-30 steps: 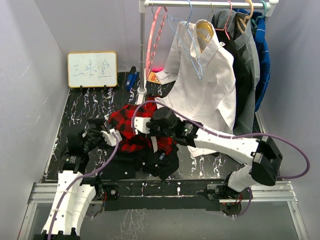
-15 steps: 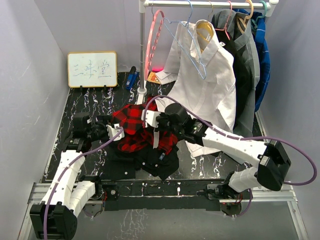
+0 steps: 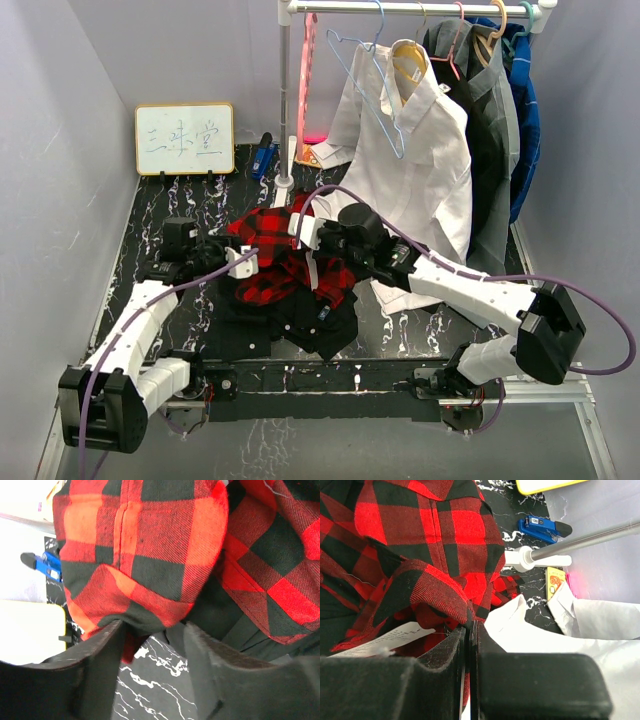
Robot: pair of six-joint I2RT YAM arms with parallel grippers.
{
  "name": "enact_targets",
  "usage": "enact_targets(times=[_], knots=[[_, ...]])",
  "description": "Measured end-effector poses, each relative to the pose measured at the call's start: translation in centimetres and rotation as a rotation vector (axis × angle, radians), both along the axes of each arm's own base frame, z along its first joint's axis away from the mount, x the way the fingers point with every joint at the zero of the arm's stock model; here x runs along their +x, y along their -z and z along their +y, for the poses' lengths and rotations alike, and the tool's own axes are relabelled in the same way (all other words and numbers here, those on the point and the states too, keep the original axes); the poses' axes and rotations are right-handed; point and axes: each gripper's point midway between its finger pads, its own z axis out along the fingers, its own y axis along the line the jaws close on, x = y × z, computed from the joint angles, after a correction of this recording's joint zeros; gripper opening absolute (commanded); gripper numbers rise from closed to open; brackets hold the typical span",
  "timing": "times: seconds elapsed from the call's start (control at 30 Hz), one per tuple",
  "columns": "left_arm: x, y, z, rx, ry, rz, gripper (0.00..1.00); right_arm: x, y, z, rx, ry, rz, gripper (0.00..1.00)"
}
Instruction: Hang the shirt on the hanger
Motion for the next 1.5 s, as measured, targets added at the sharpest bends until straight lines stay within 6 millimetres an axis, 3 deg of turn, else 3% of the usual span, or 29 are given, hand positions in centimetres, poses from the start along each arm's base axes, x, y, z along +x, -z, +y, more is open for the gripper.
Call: enact_targets(times=[0.07,0.27,0.47,0.6,0.7,0.93,1.17,1.3,1.5], knots=[[0.2,0.2,-0.6,0.009,0.022,0.003,0.0,-0.1,0.0,0.1,0.009,-0.002,0.004,0.0],[1.9,-0.3,-1.1,0.032,0.007,0.028,0.0,-0.1,-0.6,0.1,0.051,0.018,0.015,0.0],[4.7,-5.1,0.3,0.028,-0.107,-0.062,0.0,-0.8,-4.9,-0.7,0.201,0.057,0.014,0.0],[6.1,-10.6,1.4,0.012,-0.165,-0.175,0.0,-1.7,-8.5,-1.1,0.322,0.062,0.015,0.0],[6.0,-15.0,1.8,-0.01,-0.184,-0.264,0.0,-2.1,-11.5,-0.9,0.402,0.05,0.014,0.0],[4.8,-25.2,2.7,-0.078,-0.251,-0.481,0.0,-2.0,-20.9,0.6,0.569,0.013,-0.064,0.0],[4.7,-32.8,5.2,-0.05,-0.358,-0.694,0.0,-0.8,-29.0,2.7,0.727,-0.028,-0.173,0.0],[4.6,-38.1,6.2,-0.024,-0.394,-0.822,0.0,0.0,-31.6,3.8,0.806,-0.035,-0.209,0.0],[2.4,-47.7,7.0,0.032,-0.403,-1.048,0.0,0.8,-32.5,4.1,0.879,-0.008,-0.214,0.0]])
